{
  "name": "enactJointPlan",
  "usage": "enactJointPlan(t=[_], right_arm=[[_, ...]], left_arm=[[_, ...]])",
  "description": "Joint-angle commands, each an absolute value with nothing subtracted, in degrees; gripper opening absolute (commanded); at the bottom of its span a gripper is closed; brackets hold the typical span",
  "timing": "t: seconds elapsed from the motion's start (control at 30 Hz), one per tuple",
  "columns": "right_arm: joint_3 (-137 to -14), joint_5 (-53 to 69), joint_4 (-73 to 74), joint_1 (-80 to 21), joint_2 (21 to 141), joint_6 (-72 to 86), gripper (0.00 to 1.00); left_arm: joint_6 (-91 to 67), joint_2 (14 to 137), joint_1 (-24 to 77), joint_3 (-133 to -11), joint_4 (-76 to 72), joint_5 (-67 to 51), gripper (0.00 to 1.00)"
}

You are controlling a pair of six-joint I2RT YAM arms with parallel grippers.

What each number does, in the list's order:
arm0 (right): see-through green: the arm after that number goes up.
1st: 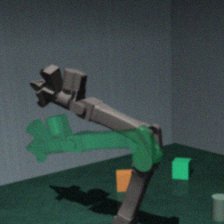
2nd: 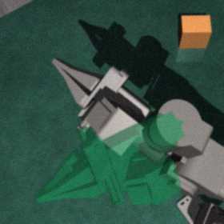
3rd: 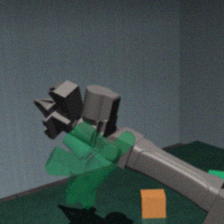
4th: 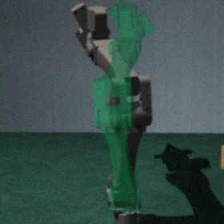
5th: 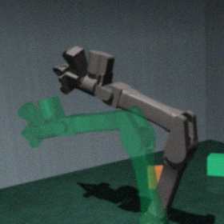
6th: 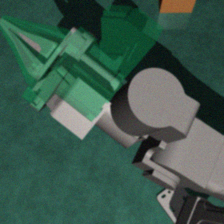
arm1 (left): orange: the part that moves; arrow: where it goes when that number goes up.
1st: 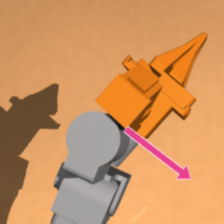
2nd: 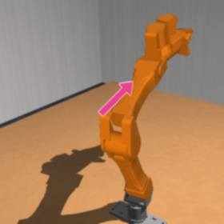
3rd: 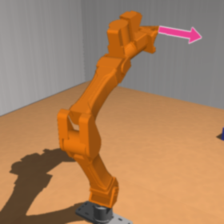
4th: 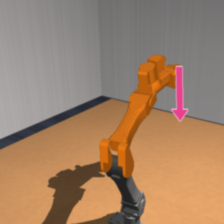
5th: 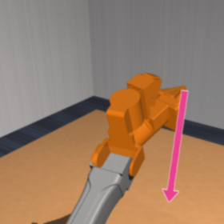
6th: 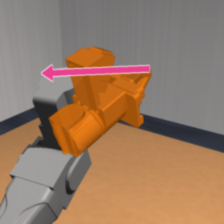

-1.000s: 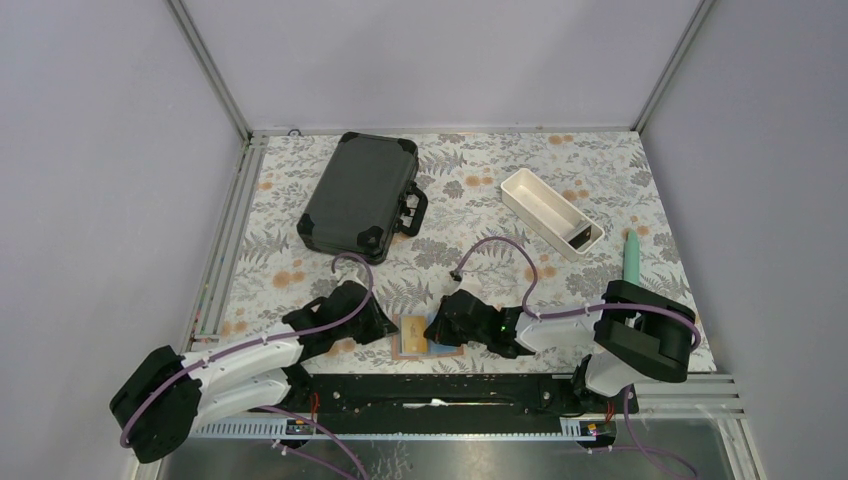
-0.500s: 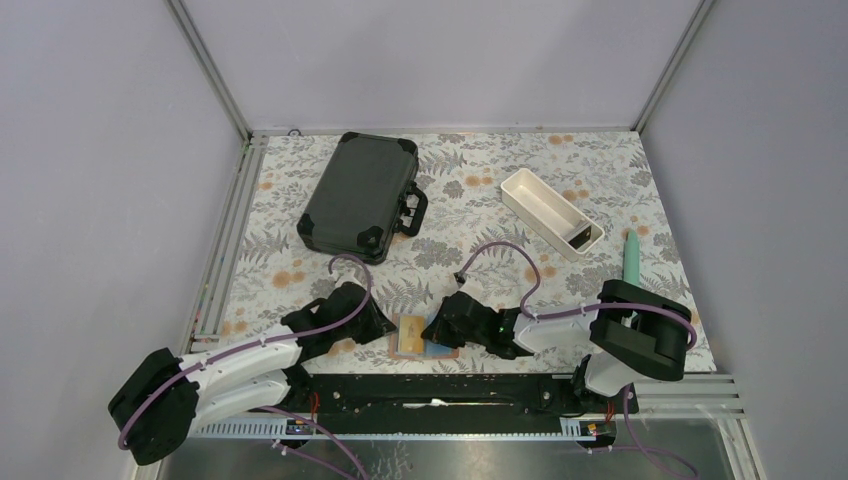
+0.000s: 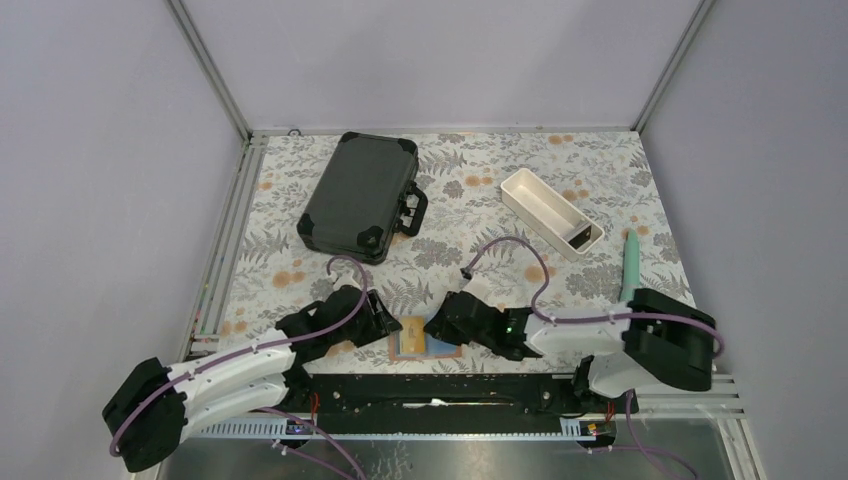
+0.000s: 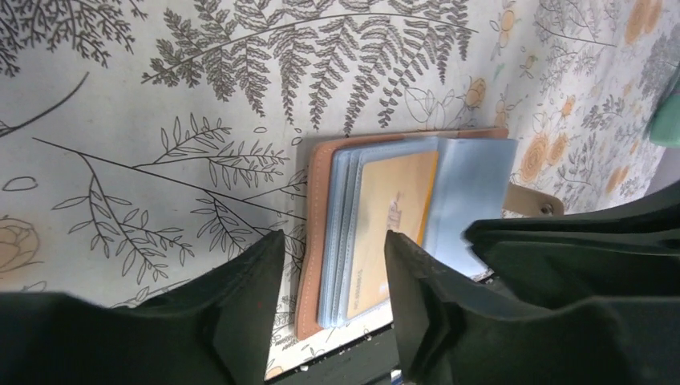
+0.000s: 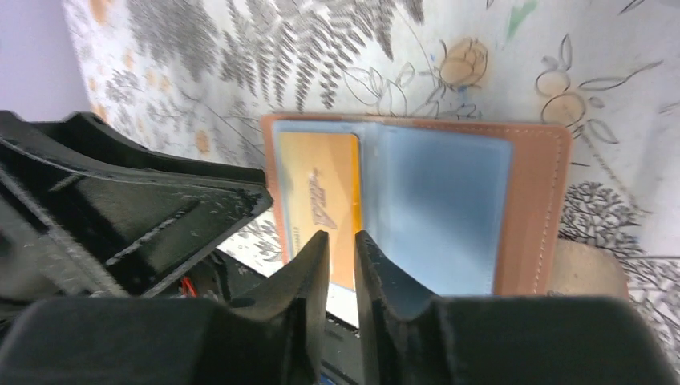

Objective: Put the credit cards into the card holder
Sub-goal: Insert the credit card into the card holder, then pick up the credit card from the storage box.

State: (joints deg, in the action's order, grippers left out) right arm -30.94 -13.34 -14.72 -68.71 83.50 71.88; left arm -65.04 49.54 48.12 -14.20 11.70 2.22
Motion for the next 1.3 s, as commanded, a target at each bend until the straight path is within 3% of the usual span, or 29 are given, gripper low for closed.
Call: enactJointPlan(t=[0.0, 0.13, 0.3, 0.37, 0.6, 0.77, 0.97, 1.27], right_arm=[[-34.1, -24.3, -4.4, -69.3, 72.7, 68.0, 0.33], [-36.9, -30.8, 7.8, -68.2, 65.9, 61.4, 0.52], [-41.2, -29.0, 17.7, -56.5, 62.5, 52.3, 0.59], [-42.2, -29.5, 19.7, -50.8, 60.9, 47.8, 0.67], [-48.3, -26.4, 22.6, -28.0, 61.4, 34.3, 0.72], [-52.7, -24.2, 21.7, -14.8, 68.5, 30.4, 0.70], [-52.8, -20.9, 16.6, -6.5, 74.1, 31.4, 0.68], [-55.4, -18.7, 12.5, -3.4, 84.2, 32.0, 0.63]], left_arm=[[-62.2, 46.0, 47.4, -18.0, 17.6, 5.3, 0.58], [-57.7, 44.3, 44.0, -21.2, 22.0, 4.6, 0.73], [-47.0, 44.4, 35.4, -29.5, 29.2, 1.7, 0.93], [-41.6, 44.5, 29.8, -34.9, 32.7, 0.9, 0.98], [-27.4, 46.2, 14.1, -46.7, 37.1, -4.1, 0.99], [-24.9, 48.0, 11.4, -48.1, 34.9, -2.3, 0.99], [-24.2, 47.6, 9.6, -48.1, 34.4, -4.1, 0.99], [-25.2, 47.8, 6.7, -46.8, 32.9, -8.6, 0.99]])
